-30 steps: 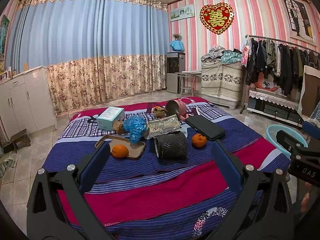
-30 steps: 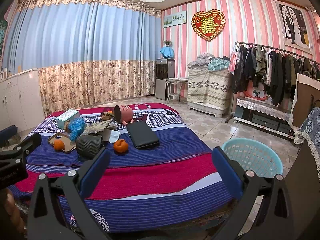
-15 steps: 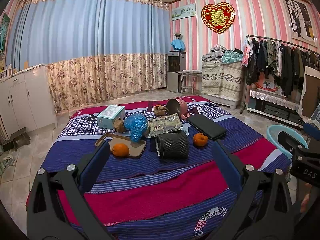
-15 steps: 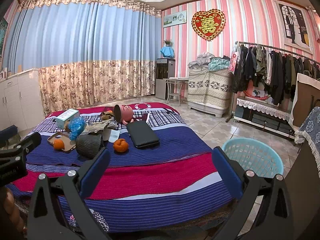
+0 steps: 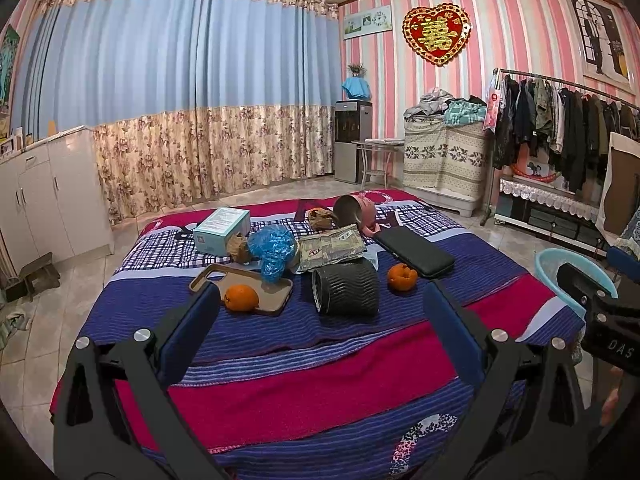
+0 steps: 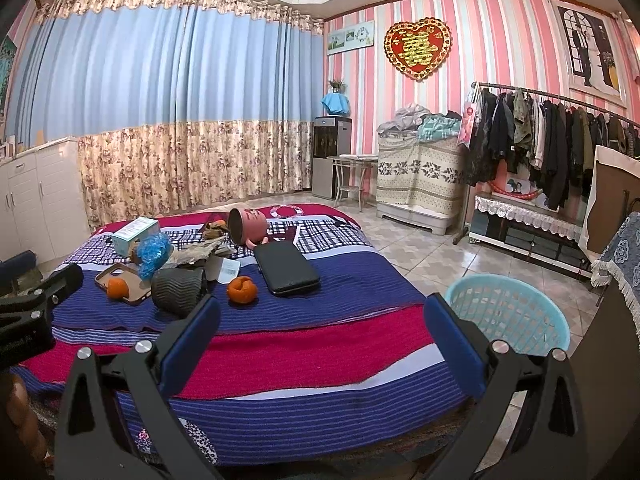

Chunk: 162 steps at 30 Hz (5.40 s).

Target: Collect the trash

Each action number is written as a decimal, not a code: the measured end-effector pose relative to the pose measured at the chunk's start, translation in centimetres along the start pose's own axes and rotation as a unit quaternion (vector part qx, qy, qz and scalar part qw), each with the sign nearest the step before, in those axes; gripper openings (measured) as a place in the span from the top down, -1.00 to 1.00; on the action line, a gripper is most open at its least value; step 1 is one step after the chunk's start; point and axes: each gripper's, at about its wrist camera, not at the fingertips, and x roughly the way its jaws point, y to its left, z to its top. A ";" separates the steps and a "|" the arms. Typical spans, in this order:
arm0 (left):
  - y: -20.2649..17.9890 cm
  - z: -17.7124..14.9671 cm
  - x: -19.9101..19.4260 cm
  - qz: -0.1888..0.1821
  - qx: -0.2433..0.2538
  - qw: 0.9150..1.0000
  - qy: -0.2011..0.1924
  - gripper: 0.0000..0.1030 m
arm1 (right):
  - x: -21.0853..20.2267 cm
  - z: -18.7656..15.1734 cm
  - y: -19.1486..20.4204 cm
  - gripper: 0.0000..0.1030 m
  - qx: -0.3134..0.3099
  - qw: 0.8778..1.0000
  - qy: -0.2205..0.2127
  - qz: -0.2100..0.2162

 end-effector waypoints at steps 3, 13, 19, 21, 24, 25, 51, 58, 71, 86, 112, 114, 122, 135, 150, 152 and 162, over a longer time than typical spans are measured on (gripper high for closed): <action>0.2 -0.3 0.3 0.000 -0.002 1.000 0.004 -0.90 | 0.3 -0.2 0.1 -0.92 0.000 1.000 0.002 0.002; 0.8 -1.2 2.0 -0.001 -0.006 1.000 0.017 -0.90 | 1.1 -0.9 -0.5 -0.92 0.003 1.000 -0.003 -0.006; 1.6 -1.3 3.0 0.009 -0.013 1.000 0.027 -0.90 | 2.1 -1.3 -1.1 -0.92 0.008 1.000 0.002 -0.020; 2.0 -1.4 3.5 0.013 -0.016 0.999 0.032 -0.90 | 2.6 -1.4 -1.3 -0.92 0.009 1.000 0.008 -0.021; 2.5 -1.6 4.4 0.020 -0.020 0.999 0.042 -0.90 | 3.3 -1.6 -1.4 -0.92 0.010 1.000 0.013 -0.019; 2.7 -1.6 4.6 0.021 -0.021 0.999 0.045 -0.90 | 3.6 -1.7 -1.5 -0.92 0.010 1.000 0.016 -0.018; 10.5 -2.1 17.6 0.071 -0.036 0.987 0.140 -0.65 | 12.5 -2.2 -0.2 -0.92 0.006 0.994 0.108 -0.013; 10.8 -2.6 21.4 0.028 -0.057 0.981 0.186 -0.23 | 15.3 -1.4 1.0 -0.92 0.004 0.993 0.120 0.014; 10.9 -2.9 20.6 0.023 -0.035 0.980 0.195 0.33 | 21.6 -1.4 6.9 -0.56 -0.035 0.978 0.181 0.096; 10.6 0.2 18.2 0.044 -0.033 0.986 0.159 0.33 | 21.7 -0.7 7.1 0.44 -0.042 0.972 0.179 0.147; -17.2 7.4 17.5 -0.160 0.054 0.984 0.065 0.33 | 11.0 -0.2 -22.3 0.44 0.093 0.987 0.079 -0.108; -19.8 7.3 17.6 -0.181 0.058 0.980 0.065 0.33 | 10.7 -0.6 -23.8 0.44 0.106 0.984 0.076 -0.120; -28.4 6.3 17.8 -0.250 0.089 0.962 0.072 0.33 | 10.6 -2.4 -26.8 0.44 0.143 0.975 0.077 -0.149; -38.5 2.9 21.0 -0.316 0.143 0.931 0.113 0.33 | 11.7 -5.1 -30.6 0.44 0.189 0.960 0.106 -0.179; -41.5 2.1 22.6 -0.317 0.157 0.928 0.117 -0.18 | 13.2 -6.0 -31.9 0.44 0.208 0.953 0.116 -0.188; -41.1 2.4 22.5 -0.308 0.155 0.933 0.107 -0.28 | 13.5 -6.1 -31.8 0.44 0.208 0.952 0.120 -0.187; -37.3 4.8 22.3 -0.273 0.121 0.951 0.085 -0.66 | 14.9 -5.9 -30.8 0.18 0.203 0.953 0.126 -0.189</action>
